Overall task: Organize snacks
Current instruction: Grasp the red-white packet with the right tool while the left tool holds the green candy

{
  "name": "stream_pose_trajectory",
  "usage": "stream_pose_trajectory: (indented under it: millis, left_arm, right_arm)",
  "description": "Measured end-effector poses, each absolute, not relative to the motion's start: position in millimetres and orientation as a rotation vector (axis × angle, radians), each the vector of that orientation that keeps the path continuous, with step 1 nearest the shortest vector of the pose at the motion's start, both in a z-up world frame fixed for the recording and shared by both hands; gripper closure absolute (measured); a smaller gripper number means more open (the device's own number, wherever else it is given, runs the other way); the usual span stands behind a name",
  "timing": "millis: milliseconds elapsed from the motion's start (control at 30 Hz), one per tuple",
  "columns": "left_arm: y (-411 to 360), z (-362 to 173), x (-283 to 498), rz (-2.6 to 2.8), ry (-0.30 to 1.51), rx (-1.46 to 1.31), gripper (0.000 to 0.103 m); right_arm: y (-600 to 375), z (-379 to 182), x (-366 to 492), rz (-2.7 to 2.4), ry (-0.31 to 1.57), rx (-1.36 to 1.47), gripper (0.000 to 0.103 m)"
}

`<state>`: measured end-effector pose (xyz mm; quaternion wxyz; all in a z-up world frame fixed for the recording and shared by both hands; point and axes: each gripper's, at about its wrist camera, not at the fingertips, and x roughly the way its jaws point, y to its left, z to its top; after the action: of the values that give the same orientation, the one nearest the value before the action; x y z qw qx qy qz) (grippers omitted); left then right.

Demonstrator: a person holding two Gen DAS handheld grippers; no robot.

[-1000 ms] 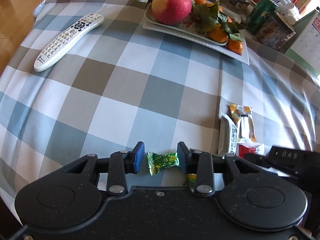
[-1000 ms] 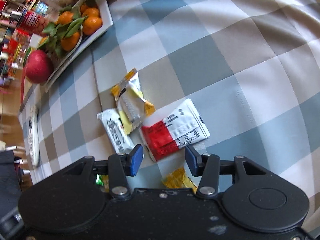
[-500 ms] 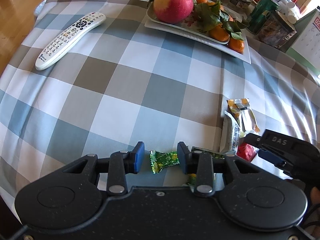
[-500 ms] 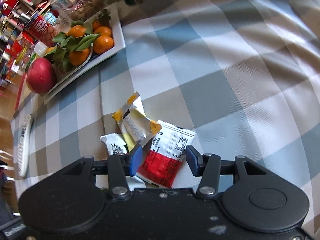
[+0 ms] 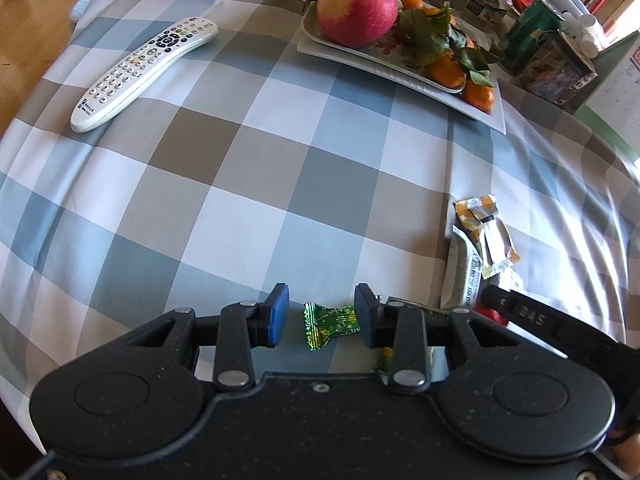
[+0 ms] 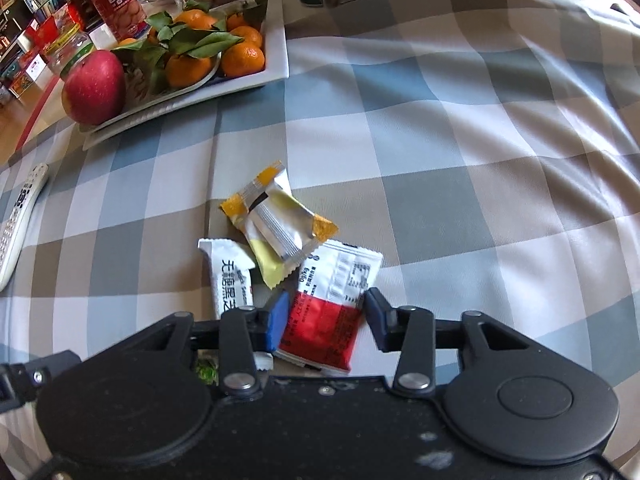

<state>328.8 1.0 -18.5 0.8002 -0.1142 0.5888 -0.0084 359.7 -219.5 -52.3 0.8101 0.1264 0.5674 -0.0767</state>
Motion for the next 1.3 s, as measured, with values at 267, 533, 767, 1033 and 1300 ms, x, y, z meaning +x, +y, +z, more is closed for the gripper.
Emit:
stream_pose_trajectory:
  millis: [267, 533, 767, 1033, 1300]
  left_arm:
    - [-8.7, -17.7, 328.1, -0.037, 1.235, -0.222, 0.057]
    - [-28.9, -20.6, 328.0, -0.079, 1.198, -0.184, 0.057]
    - [-46.9, -26.3, 326.3, -0.141, 1.168, -0.166, 0.057]
    - [-60.0, -27.1, 327.5, -0.180, 1.111, -0.164, 0.057]
    - [-67.9, -21.8, 326.0, -0.212, 1.078, -0.124, 0.057]
  right_arm:
    - [-233.2, -51.1, 355.0, -0.181, 1.251, 0.293, 0.067]
    - [-249.2, -42.6, 344.2, -0.191, 1.252, 0.309, 0.069]
    - [-268.3, -32.8, 340.3, -0.206, 1.236, 0.404, 0.069]
    - [-275.5, -19.9, 332.4, -0.165, 1.214, 0.448, 0.069]
    - [-283.9, -13.8, 326.3, -0.173, 1.203, 0.452, 0.069]
